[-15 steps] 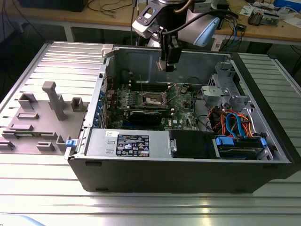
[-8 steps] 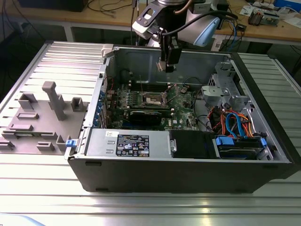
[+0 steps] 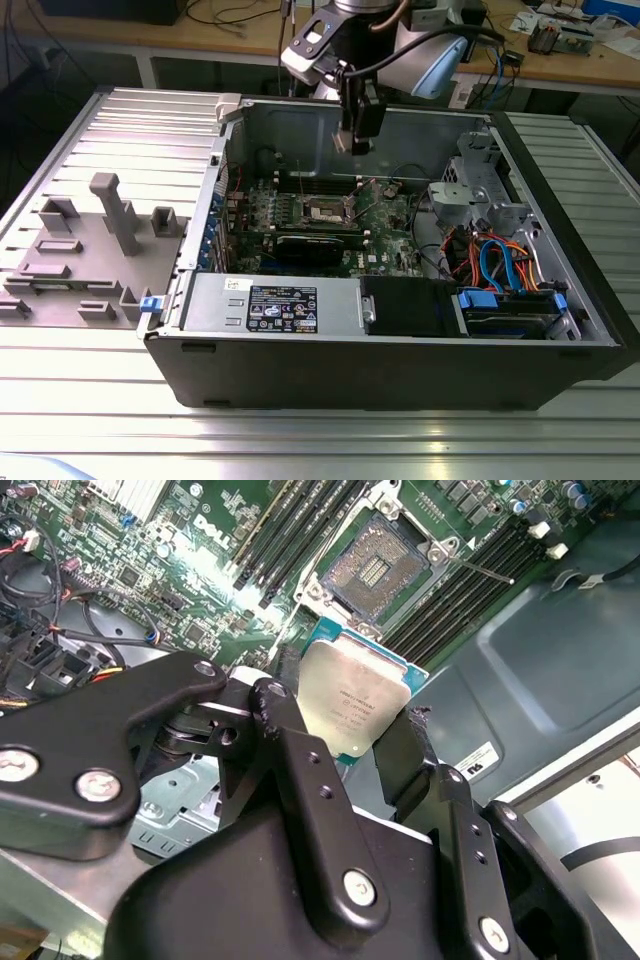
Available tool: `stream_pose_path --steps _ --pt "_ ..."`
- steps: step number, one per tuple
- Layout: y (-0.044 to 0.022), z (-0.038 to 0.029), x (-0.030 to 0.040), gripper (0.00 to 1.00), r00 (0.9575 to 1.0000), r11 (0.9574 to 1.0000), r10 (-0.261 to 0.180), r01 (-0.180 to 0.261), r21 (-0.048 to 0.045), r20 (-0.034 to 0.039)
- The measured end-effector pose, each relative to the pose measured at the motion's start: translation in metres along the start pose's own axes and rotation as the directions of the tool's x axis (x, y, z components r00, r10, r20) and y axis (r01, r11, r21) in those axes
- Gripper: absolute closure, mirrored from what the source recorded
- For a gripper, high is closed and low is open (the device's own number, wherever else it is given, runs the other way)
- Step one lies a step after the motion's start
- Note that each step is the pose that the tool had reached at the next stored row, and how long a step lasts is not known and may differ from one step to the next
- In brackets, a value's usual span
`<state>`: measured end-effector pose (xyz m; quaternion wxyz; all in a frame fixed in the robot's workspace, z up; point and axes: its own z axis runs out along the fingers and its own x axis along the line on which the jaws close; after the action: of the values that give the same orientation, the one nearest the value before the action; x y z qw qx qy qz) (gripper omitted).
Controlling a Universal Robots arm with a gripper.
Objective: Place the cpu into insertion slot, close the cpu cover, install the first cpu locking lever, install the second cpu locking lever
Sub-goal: 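Place the cpu into insertion slot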
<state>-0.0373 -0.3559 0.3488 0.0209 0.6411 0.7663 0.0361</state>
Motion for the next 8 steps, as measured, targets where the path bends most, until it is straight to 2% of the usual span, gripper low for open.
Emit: stream_pose_path --steps 4,6,8 --pt "-0.0007 0.0043 0.0000 0.46 0.9998 0.9998 0.021 -0.021 -0.0001 0.0019" --pt "-0.0014 0.0066 0.0001 0.46 0.9988 0.9988 0.049 -0.049 0.0006 0.0041" --pt "-0.0027 0.0071 0.0003 0.46 0.9985 0.9986 0.054 -0.054 0.0007 0.0047"
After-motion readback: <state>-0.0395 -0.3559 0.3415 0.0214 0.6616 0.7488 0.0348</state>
